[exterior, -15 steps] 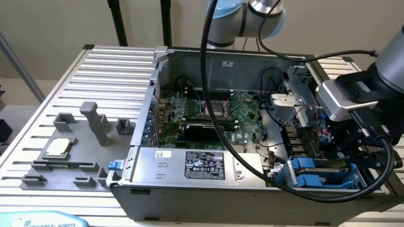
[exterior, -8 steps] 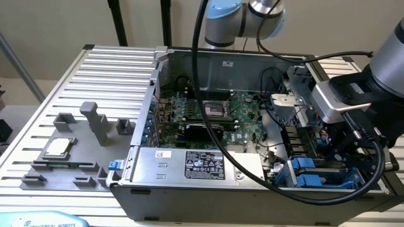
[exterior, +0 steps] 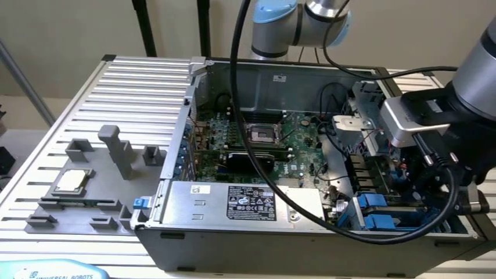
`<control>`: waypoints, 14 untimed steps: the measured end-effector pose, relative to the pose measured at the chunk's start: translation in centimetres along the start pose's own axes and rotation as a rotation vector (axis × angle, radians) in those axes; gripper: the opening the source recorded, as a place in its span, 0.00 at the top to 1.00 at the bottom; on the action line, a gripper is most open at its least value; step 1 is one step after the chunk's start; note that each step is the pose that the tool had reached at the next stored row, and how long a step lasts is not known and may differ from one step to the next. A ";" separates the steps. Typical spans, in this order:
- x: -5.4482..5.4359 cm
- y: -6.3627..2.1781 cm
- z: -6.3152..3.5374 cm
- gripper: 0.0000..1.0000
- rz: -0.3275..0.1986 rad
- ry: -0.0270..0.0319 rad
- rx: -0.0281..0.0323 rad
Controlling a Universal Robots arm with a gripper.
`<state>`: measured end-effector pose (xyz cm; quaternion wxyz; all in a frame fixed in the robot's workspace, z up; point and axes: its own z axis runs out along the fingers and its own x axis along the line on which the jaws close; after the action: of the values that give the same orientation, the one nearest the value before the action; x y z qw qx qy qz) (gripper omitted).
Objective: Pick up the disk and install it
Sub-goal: 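Insert the first disk wire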
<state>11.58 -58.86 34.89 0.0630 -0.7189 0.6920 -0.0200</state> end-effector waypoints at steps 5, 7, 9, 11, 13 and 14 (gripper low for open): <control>0.0 0.03 0.24 0.84 0.061 0.0122 0.0134; 0.0 0.04 0.27 0.84 0.076 0.0150 0.0207; -0.2 0.03 0.29 0.84 0.081 0.0164 0.0326; -0.3 0.03 0.31 0.84 0.080 0.0170 0.0512; -0.3 0.06 0.37 0.84 0.079 0.0173 0.0705; -0.3 0.09 0.40 0.84 0.079 0.0178 0.0771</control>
<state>11.53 -58.55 34.51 0.0853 -0.6879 0.7190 -0.0506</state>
